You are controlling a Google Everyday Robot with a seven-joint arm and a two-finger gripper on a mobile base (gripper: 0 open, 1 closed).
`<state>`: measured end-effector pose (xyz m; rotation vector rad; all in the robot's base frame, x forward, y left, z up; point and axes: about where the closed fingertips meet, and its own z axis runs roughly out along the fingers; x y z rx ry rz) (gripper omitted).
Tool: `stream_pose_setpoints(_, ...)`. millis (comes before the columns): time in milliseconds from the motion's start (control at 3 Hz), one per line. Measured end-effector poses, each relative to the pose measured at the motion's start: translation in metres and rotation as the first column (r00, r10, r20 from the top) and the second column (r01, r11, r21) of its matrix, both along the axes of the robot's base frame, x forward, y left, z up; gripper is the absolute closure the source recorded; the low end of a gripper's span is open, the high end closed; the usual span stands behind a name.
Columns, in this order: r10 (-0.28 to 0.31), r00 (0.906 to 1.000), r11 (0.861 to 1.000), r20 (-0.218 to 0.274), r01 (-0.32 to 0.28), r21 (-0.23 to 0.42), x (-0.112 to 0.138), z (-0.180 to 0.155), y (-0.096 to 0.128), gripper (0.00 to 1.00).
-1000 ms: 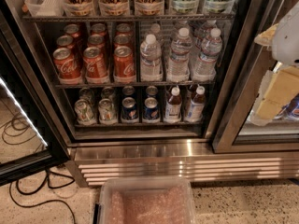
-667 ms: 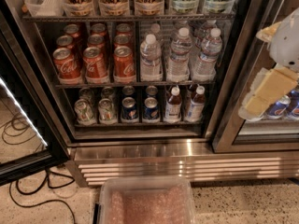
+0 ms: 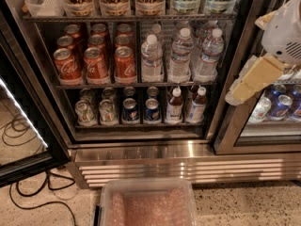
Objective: Pick green can from top shelf of fridge
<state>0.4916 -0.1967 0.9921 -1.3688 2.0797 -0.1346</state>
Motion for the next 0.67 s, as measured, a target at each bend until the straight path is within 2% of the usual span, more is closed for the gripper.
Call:
stream_pose_setpoints(333, 0.010, 0.9986, 0.998, 0.051, -0.014, 0.065, 0.017, -0.006, 0.008, 0.00)
stream_pose_setpoints(667, 0.028, 0.9894, 0.983, 0.143, -0.053, 0.176, 0.054, 0.004, 0.029, 0.00)
